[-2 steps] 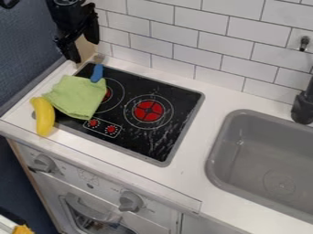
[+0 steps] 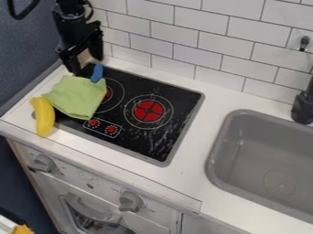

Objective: Move the blue fork to the right burner

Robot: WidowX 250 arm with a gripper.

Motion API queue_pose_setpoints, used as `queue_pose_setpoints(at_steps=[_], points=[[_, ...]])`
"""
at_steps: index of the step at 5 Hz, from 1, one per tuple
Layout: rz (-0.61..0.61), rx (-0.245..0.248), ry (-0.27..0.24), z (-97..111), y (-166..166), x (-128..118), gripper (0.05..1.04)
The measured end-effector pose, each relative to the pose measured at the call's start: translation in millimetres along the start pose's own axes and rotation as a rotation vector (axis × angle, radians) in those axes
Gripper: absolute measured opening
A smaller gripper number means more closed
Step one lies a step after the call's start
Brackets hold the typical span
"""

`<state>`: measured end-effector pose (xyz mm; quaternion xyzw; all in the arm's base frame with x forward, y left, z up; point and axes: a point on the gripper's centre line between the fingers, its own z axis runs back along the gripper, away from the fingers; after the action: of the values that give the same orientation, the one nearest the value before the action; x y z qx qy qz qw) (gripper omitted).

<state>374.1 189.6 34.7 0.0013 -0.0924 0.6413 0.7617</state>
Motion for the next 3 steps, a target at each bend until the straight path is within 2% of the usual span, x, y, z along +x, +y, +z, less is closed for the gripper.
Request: queue_pose_setpoints(at_steps=[1,2,3], points=[[-0.127,-0.014,0.059,-8,-6,-9,0.999],[-0.354,-0.037,0.211,-23,-5,-4,0.999],[-0.499,-0.029,0.26,-29,0,-1,0.999]])
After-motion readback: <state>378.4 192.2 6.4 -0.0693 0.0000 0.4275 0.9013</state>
